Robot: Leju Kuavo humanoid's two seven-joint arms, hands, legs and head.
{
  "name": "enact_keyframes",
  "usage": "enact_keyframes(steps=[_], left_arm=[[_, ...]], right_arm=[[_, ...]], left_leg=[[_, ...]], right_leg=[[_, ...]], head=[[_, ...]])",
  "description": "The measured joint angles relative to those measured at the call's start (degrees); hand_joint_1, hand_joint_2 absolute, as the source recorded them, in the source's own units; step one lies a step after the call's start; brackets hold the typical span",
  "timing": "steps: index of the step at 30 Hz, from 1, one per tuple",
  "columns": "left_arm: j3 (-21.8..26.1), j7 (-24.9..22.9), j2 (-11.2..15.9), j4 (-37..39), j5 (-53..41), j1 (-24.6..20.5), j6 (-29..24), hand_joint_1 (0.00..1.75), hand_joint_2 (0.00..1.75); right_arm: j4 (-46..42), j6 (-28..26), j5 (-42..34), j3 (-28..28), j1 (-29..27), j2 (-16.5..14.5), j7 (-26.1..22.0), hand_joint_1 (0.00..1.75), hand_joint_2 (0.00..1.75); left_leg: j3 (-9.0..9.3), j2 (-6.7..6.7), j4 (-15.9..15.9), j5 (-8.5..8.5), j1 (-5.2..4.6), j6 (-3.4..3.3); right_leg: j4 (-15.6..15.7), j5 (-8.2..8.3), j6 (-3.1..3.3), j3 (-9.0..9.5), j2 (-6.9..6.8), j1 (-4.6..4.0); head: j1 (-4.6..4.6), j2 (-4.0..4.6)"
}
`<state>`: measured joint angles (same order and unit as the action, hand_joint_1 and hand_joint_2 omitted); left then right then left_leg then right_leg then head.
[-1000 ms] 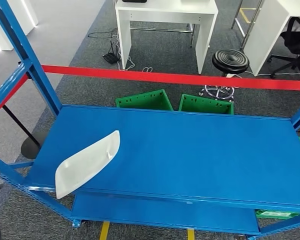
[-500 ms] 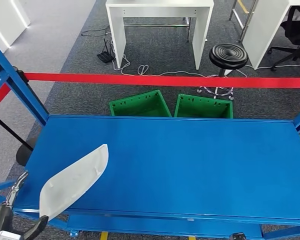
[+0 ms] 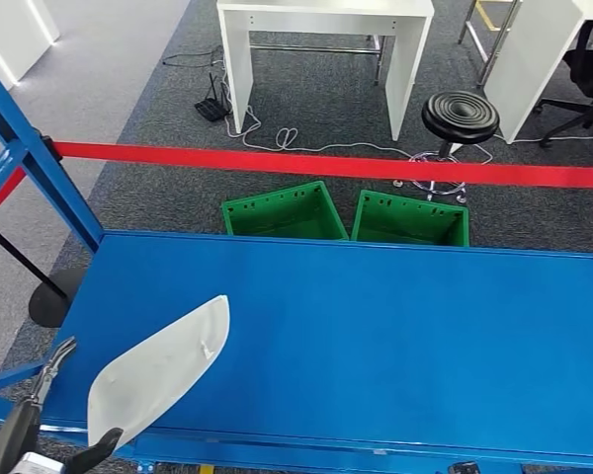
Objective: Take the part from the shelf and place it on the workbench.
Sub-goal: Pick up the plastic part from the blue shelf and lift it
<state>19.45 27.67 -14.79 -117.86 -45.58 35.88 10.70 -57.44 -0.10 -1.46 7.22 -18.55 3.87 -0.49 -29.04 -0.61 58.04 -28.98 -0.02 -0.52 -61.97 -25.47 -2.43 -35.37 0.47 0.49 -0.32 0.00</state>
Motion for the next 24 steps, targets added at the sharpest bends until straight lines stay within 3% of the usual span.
enact_keyframes(steps=[1,5,14,24], left_arm=[[-0.08,0.00,0.10,-0.01,-0.01,0.02,-0.01,0.00,1.75],[-0.56,-0.95,0.69,-0.01,-0.16,0.12,-0.20,0.00,1.75],[-5.54,-8.31,5.41,0.02,-0.47,1.24,-1.35,0.00,1.75],[-13.57,-13.95,13.71,0.16,4.75,1.78,-4.44,0.00,1.75]], right_arm=[[-0.10,0.00,0.01,0.01,-0.06,0.00,0.01,0.00,1.75],[-0.37,-0.01,0.04,0.02,-0.15,0.00,0.16,0.00,1.75],[-0.50,0.03,0.21,-0.01,0.37,0.00,0.75,0.00,1.75],[0.20,0.50,0.19,0.07,0.99,0.00,0.79,0.00,1.75]], left_leg=[[0.08,-0.01,0.06,-0.20,-0.13,0.02],[0.26,-0.01,-0.47,-0.08,-0.32,-0.65],[0.74,-0.04,-1.56,0.12,-0.31,0.68],[0.77,-0.05,-1.57,0.12,-0.33,0.89]], right_leg=[[1.42,0.17,0.01,0.77,0.05,0.00],[1.83,0.07,0.12,0.99,0.19,0.02],[1.84,-0.28,0.79,1.05,0.14,0.00],[2.02,-0.25,0.83,1.23,0.13,0.02]], head=[[-0.04,0.00],[-0.11,0.00],[-0.08,0.00],[-0.06,0.00]])
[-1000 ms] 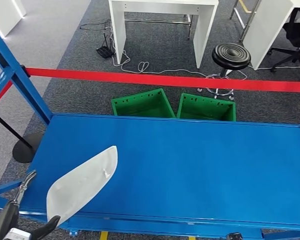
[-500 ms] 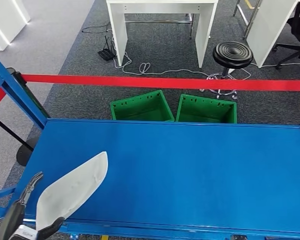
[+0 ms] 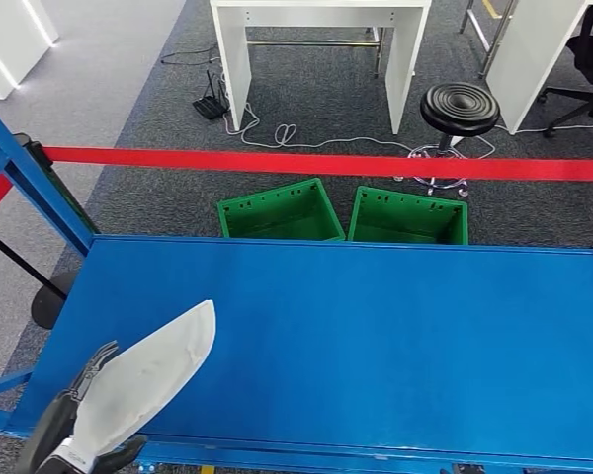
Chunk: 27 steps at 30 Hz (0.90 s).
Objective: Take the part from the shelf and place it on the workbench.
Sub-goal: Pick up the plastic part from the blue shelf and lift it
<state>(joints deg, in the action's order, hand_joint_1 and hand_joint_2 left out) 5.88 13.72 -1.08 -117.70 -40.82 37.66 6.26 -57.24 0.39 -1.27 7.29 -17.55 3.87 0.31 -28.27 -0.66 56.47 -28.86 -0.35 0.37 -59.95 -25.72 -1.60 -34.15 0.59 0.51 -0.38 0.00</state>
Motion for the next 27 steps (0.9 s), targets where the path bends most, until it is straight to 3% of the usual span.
enact_keyframes(steps=[14,21,27], left_arm=[[-15.49,-15.26,17.39,0.37,8.66,0.50,-9.81,0.00,1.75],[-25.68,-28.28,27.79,0.50,12.95,-0.99,-19.73,0.00,1.75],[-32.04,-40.11,33.34,0.73,7.20,-3.03,-25.73,0.00,1.75]], right_arm=[[1.63,-0.50,-1.20,1.80,1.90,0.00,0.00,0.00,1.75],[3.23,-1.44,-2.59,3.69,3.68,0.02,0.00,0.00,1.75],[3.82,-2.46,-3.62,5.20,4.29,0.09,0.14,0.00,1.75]], left_leg=[[0.01,0.00,0.00,-0.02,0.00,-0.01],[0.04,0.00,0.00,-0.01,0.01,0.00],[0.08,0.00,0.00,-0.01,0.01,0.00]], right_leg=[[0.08,0.00,-0.01,0.04,-0.01,0.00],[0.08,0.01,-0.01,0.07,-0.01,-0.01],[0.08,0.01,-0.01,0.13,-0.01,-0.01]], head=[[-0.02,0.00],[-0.02,0.00],[-0.02,0.00]])
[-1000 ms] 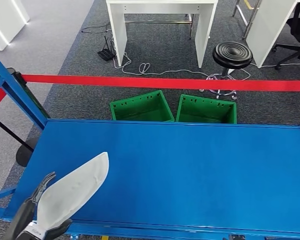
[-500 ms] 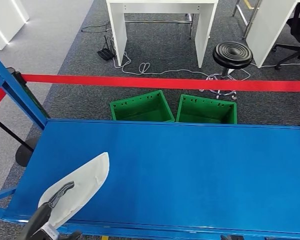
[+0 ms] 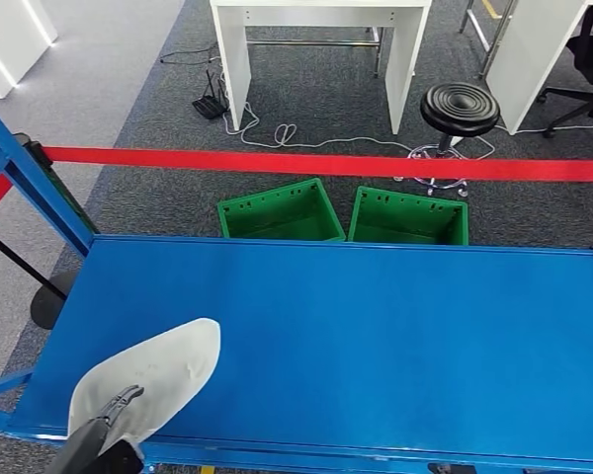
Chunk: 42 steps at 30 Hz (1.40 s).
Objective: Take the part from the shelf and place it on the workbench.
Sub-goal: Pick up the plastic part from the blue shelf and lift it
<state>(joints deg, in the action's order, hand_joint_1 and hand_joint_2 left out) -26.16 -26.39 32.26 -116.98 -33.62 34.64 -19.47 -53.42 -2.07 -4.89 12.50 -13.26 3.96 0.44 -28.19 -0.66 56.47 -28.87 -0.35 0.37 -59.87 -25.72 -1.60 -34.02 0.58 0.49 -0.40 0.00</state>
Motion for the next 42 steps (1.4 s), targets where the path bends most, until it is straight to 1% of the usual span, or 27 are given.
enact_keyframes(steps=[4,7,12,17,18,21,22,25,27,29,31,33,36,38,39,42], left_arm=[[-2.37,-7.11,1.82,0.10,-5.54,-1.36,-0.96,0.00,1.75],[-3.28,-10.91,2.39,0.22,-9.73,-1.91,-1.12,0.00,1.75],[-3.86,-13.08,2.38,0.39,-14.80,-2.36,-1.40,0.00,1.75],[-3.91,-13.37,2.29,0.52,-15.63,-2.52,-1.41,0.00,1.75],[-3.92,-13.37,2.26,0.56,-15.64,-2.56,-1.41,0.22,1.75],[-3.91,-13.38,2.06,0.63,-16.32,-2.59,-1.40,1.51,1.75],[-3.85,-13.38,1.95,0.63,-16.90,-2.59,-1.39,1.73,1.75],[-3.39,-13.38,1.41,0.63,-19.28,-2.51,-1.29,1.75,1.75],[-2.62,-13.36,0.30,0.63,-22.06,-1.81,-1.30,1.75,1.75],[-1.66,-12.98,-1.55,0.70,-25.68,-0.14,-2.19,1.75,1.75],[-0.96,-11.85,-3.52,1.19,-28.19,1.32,-4.37,1.75,1.75],[-0.27,-10.34,-5.15,2.05,-29.13,1.82,-6.60,1.75,1.75],[1.06,-8.48,-6.85,2.82,-29.81,1.85,-7.43,1.75,1.75],[2.01,-7.25,-7.77,2.94,-30.31,1.80,-6.51,1.75,1.75],[2.60,-6.55,-8.34,2.92,-30.46,1.72,-5.58,1.75,1.75],[4.84,-4.33,-10.17,2.31,-30.55,1.30,-1.71,1.75,1.75]], right_arm=[[0.01,-0.60,-0.54,0.85,-0.05,0.25,0.38,0.00,1.75],[0.00,-0.87,-0.71,1.22,-0.14,0.33,0.54,0.00,1.75],[0.00,-1.42,-0.81,1.55,-0.44,0.37,0.66,0.00,1.75],[0.00,-1.63,-0.81,1.83,-0.80,0.37,0.70,0.00,1.75],[0.00,-1.63,-0.81,1.85,-0.81,0.37,0.72,0.00,1.75],[0.00,-1.66,-0.81,1.90,-0.82,0.37,0.74,0.00,1.75],[0.00,-1.68,-0.81,1.90,-0.84,0.37,0.74,0.00,1.75],[-0.03,-1.81,-0.80,1.91,-0.95,0.37,0.74,0.00,1.75],[0.10,-2.25,-0.49,1.93,-1.17,0.36,0.21,0.00,1.75],[1.92,-3.06,0.45,2.01,-1.03,0.04,-2.01,0.00,1.75],[6.31,-3.69,1.35,2.12,-0.09,-0.68,-5.71,0.00,1.75],[11.29,-3.95,1.75,2.15,1.41,-1.45,-9.08,0.00,1.75],[16.21,-4.24,2.08,2.15,3.21,-2.29,-11.29,0.00,1.75],[17.49,-4.45,2.16,2.13,3.42,-2.53,-11.31,0.00,1.75],[17.48,-4.49,2.21,2.09,3.23,-2.57,-10.52,0.00,1.75],[13.76,-4.06,2.66,1.53,1.33,-2.40,-4.28,0.00,1.75]], left_leg=[[0.03,0.00,0.00,-0.01,0.00,0.00],[0.04,0.00,0.00,-0.02,0.00,0.00],[0.04,0.00,0.00,-0.02,0.00,0.00],[0.05,0.00,0.00,-0.03,0.00,0.00],[0.05,0.00,0.00,-0.03,0.00,0.00],[0.04,0.00,0.00,-0.03,0.00,0.00],[0.04,0.00,0.00,-0.03,0.00,0.00],[0.05,0.00,0.00,-0.03,0.00,0.00],[0.07,0.00,0.00,-0.05,0.00,0.00],[0.11,0.01,-0.01,-0.11,0.01,0.01],[0.11,0.00,-0.01,-0.14,0.01,0.01],[0.10,-0.02,-0.01,-0.14,0.02,0.00],[0.14,-0.03,-0.02,-0.14,0.01,0.00],[0.16,-0.07,-0.02,-0.13,0.01,-0.02],[0.16,-0.09,-0.02,-0.12,0.01,-0.02],[0.19,-0.13,-0.02,-0.11,0.01,-0.04]], right_leg=[[0.04,0.00,0.00,0.05,0.00,0.00],[0.09,0.00,0.00,0.07,0.01,0.00],[0.12,0.00,0.00,0.10,0.00,0.00],[0.13,0.00,-0.01,0.11,0.00,0.00],[0.13,0.00,-0.01,0.11,0.00,0.00],[0.15,0.00,-0.01,0.12,0.00,0.00],[0.15,0.00,-0.01,0.12,0.00,0.00],[0.16,0.00,-0.01,0.14,0.00,0.00],[0.16,0.00,-0.01,0.17,0.02,0.00],[0.19,-0.01,-0.01,0.19,0.06,-0.01],[0.23,-0.02,-0.02,0.21,0.04,-0.02],[0.27,-0.03,-0.03,0.24,-0.01,-0.02],[0.30,-0.03,-0.04,0.29,-0.03,-0.01],[0.30,-0.03,-0.04,0.32,-0.08,-0.01],[0.30,-0.02,-0.04,0.34,-0.11,-0.01],[0.30,-0.02,-0.04,0.40,-0.15,-0.01]], head=[[0.01,0.00],[0.01,0.00],[0.01,0.00],[0.01,0.00],[0.01,0.00],[0.01,0.00],[0.01,0.00],[0.01,0.00],[0.00,0.00],[0.00,0.00],[0.01,0.00],[0.02,0.00],[0.01,0.00],[0.01,0.00],[0.01,0.00],[0.02,0.00]])
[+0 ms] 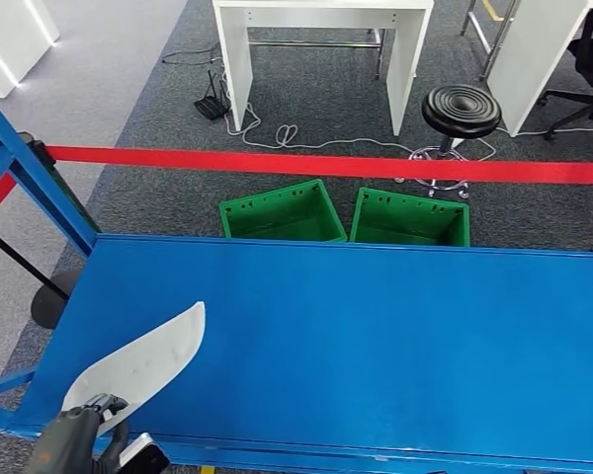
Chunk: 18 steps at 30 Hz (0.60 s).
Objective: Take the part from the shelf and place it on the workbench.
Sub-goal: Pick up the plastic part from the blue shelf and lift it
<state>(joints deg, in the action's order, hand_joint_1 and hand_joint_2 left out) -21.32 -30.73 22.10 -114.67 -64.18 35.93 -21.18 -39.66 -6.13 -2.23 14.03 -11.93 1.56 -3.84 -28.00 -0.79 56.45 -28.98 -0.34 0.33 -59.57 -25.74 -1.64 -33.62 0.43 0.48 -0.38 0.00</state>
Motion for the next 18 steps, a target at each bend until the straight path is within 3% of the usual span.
enact_keyframes(steps=[2,6,18], left_arm=[[1.39,0.98,-0.88,-0.62,0.18,-0.16,1.67,1.75,1.75],[3.63,2.87,-2.45,-1.09,0.88,-0.23,2.21,1.75,1.75],[7.07,10.39,-5.57,-1.24,3.58,-0.16,-0.40,1.75,1.75]], right_arm=[[-3.35,0.36,0.28,-0.51,-1.38,0.26,3.30,0.00,1.75],[-8.20,0.97,1.07,-1.31,-3.19,0.66,5.49,0.00,1.75],[-13.46,1.80,2.68,-2.88,-5.05,0.90,6.31,0.00,1.75]], left_leg=[[0.03,0.01,0.00,0.00,0.00,0.00],[0.06,0.02,0.00,0.00,0.00,0.00],[0.07,0.02,0.00,0.01,0.01,0.00]], right_leg=[[0.00,0.01,0.00,0.02,0.04,0.00],[0.01,0.02,-0.01,0.04,0.06,0.00],[0.02,0.03,-0.03,0.04,0.05,-0.01]], head=[[0.00,0.00],[0.00,0.00],[0.00,0.00]])
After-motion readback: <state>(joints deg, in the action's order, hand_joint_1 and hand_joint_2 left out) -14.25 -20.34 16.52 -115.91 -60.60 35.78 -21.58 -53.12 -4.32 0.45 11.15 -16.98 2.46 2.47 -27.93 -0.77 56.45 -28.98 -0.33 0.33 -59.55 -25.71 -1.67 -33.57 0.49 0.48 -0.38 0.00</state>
